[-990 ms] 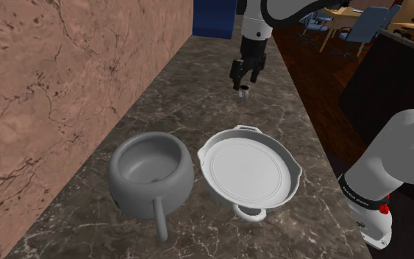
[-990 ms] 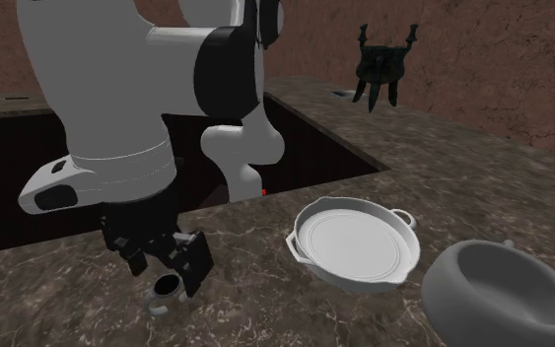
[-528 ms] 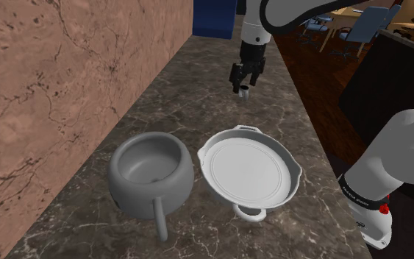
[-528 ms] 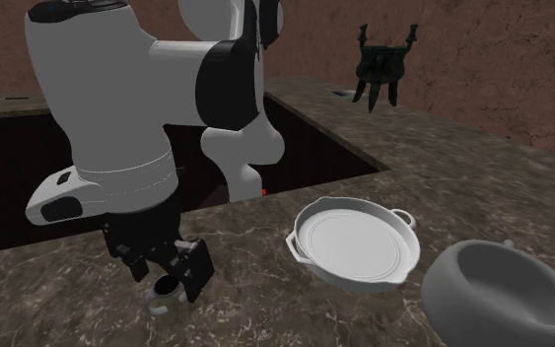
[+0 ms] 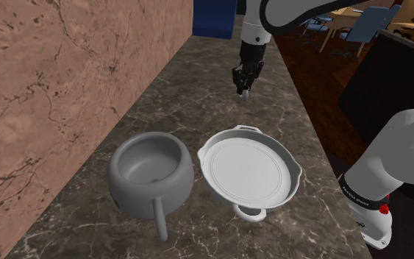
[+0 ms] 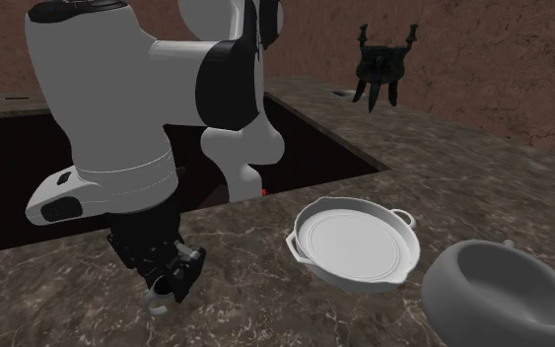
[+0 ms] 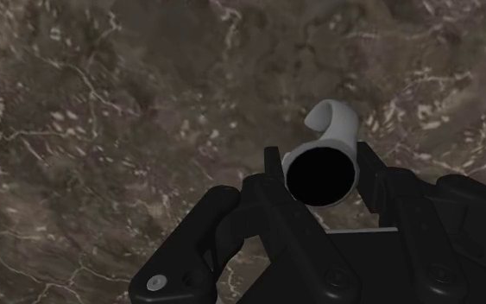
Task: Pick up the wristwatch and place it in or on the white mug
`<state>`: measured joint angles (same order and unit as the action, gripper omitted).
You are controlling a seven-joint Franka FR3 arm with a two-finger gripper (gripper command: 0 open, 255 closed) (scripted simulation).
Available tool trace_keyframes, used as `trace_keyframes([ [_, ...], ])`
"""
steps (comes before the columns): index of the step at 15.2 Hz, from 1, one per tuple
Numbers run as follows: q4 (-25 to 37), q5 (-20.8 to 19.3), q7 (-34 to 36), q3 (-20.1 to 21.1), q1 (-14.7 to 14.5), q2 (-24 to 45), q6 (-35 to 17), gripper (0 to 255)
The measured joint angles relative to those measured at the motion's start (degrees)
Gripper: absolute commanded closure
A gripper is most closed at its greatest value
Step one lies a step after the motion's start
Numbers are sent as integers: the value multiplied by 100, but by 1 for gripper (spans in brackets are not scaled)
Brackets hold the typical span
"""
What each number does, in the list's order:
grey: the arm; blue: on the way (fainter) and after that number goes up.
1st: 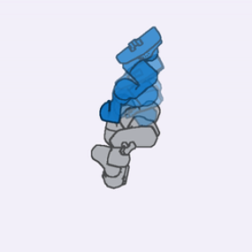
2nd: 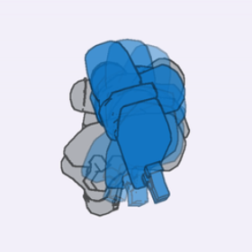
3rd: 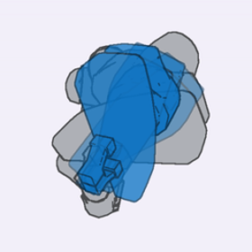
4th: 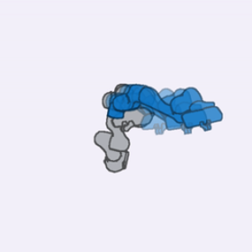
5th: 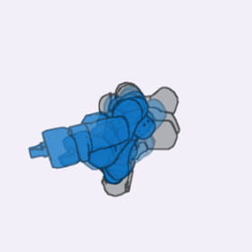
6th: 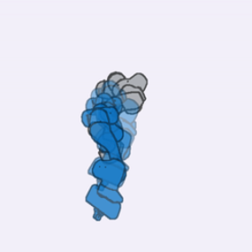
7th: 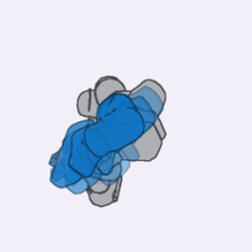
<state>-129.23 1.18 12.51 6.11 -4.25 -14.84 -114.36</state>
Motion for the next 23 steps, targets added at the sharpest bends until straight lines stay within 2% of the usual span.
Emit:
trace_keyframes([
  [6, 80, 0, -2, -3, 1, -21, 99, 255],
  [23, 1232, 2, -8, -24, 6, -162, 1390, 255],
])
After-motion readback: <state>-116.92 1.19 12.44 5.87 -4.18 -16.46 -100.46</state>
